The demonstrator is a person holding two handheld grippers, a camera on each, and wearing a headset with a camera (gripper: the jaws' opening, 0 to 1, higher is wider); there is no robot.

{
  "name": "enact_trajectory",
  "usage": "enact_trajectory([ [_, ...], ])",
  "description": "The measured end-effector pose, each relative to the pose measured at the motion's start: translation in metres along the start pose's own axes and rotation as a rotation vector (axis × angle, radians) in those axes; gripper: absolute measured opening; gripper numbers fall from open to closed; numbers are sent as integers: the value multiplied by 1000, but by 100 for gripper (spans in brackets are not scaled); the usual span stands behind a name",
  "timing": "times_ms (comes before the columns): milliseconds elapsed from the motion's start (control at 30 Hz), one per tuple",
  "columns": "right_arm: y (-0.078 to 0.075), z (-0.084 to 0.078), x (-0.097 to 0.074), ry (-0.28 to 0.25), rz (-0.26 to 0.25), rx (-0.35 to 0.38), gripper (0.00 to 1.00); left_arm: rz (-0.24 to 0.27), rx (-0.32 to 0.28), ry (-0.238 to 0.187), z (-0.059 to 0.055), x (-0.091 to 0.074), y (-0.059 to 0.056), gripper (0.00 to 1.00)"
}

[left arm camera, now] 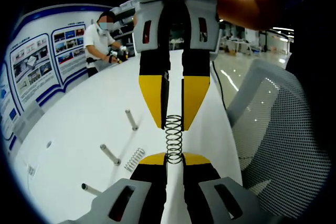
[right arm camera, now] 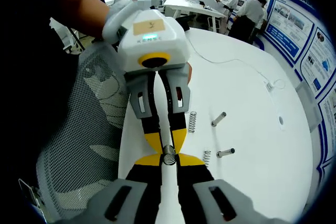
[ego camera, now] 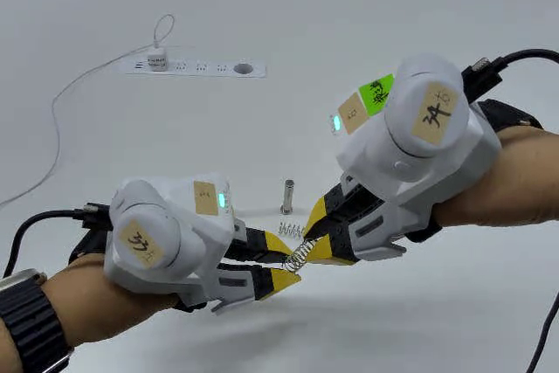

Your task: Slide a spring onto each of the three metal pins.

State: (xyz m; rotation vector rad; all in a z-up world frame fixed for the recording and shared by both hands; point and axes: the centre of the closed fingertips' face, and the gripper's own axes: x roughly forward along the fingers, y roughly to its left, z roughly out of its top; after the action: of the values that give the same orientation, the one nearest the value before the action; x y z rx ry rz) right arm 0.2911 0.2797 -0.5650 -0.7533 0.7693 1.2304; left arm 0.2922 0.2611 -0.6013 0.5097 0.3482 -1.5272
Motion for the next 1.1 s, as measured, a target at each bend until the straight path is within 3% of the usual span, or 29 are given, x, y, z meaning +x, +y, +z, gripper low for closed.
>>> enact_trajectory([
  [433, -1, -6, 4, 1, 4, 30, 14, 14, -56, -24, -2, -5, 4, 10],
  [1100, 0, -2, 6, -10, 11, 32, 12, 3, -60, -36, 4, 2, -1, 10],
])
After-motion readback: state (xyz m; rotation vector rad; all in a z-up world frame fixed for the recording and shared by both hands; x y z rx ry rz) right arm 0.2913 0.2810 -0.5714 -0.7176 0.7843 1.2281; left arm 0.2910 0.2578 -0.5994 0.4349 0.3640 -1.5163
